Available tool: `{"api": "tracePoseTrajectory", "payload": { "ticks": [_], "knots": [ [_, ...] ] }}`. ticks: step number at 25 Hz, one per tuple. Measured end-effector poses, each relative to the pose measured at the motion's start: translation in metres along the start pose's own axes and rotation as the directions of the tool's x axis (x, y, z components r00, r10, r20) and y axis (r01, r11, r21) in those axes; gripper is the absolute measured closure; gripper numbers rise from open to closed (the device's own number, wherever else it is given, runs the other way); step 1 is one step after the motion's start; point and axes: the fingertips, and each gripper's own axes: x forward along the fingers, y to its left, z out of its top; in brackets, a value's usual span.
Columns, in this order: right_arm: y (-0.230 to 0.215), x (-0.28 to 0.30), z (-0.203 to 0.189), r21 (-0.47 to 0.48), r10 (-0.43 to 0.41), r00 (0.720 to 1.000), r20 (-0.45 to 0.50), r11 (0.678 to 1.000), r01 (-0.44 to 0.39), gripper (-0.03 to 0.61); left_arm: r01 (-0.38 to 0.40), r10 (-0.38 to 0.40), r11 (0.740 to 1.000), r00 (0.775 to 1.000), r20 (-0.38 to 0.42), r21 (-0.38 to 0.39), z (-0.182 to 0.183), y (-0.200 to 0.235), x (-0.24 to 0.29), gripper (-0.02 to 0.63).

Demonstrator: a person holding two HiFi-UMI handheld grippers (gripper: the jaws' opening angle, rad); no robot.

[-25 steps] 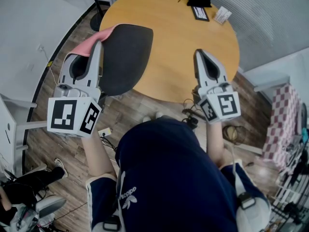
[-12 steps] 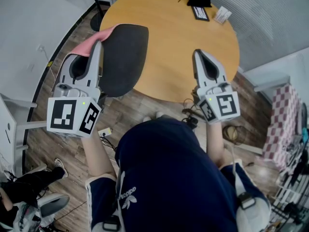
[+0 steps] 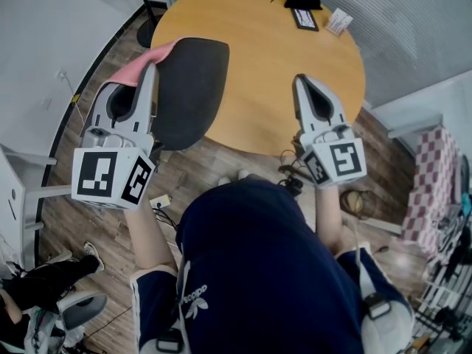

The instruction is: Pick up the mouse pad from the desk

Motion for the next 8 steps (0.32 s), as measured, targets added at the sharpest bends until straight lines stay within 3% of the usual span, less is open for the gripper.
{"api": "tracePoseTrajectory", "payload": {
  "ticks": [8],
  "knots": [
    [0.0015, -0.0007, -0.0029, 0.0, -0.007, 1.0, -0.003, 1.0, 0.007, 0.575, -0.002, 0.002, 1.0, 1.0, -0.001, 0.001, -0.0015, 0.0042, -0.0033, 0.594]
  ]
}}
